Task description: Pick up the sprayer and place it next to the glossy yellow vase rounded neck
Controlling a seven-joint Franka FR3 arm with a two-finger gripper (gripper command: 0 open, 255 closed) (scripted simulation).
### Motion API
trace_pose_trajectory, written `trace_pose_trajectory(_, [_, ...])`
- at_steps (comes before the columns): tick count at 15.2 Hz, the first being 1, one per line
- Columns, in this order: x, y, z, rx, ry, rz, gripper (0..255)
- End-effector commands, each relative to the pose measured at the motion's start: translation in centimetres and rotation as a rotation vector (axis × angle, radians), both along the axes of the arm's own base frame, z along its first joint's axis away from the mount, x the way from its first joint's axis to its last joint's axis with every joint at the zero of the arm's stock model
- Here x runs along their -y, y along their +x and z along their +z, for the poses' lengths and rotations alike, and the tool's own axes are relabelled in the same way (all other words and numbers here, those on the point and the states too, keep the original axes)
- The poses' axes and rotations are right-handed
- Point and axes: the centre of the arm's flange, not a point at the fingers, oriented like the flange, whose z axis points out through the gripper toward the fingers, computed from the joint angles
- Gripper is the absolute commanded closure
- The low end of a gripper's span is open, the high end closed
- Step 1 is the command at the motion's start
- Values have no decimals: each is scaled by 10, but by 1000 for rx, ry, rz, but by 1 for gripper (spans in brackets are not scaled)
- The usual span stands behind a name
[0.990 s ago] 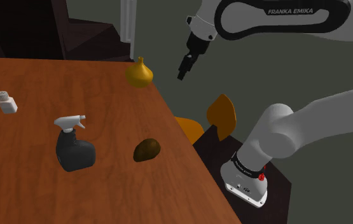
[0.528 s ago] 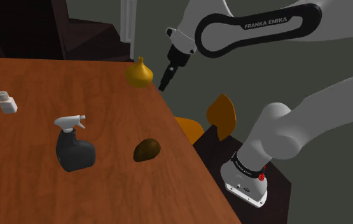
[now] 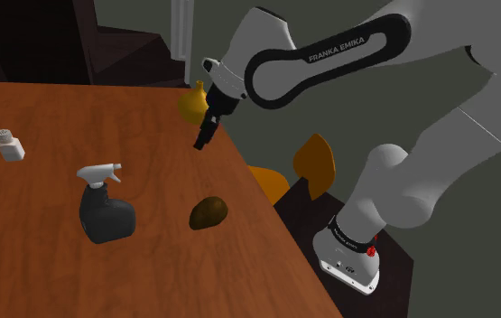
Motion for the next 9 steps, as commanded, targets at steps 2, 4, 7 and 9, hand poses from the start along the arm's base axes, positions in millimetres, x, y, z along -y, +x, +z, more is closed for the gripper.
trace_pose_trajectory(2, [-31,5,-16,26,29,77,0])
trace_pose_trajectory(4, [-51,8,-27,41,47,128,0])
trace_pose_trajectory(7, [-81,11,-42,64,75,204,0])
trace_pose_trajectory(9, [-101,12,-52,80,93,255,0])
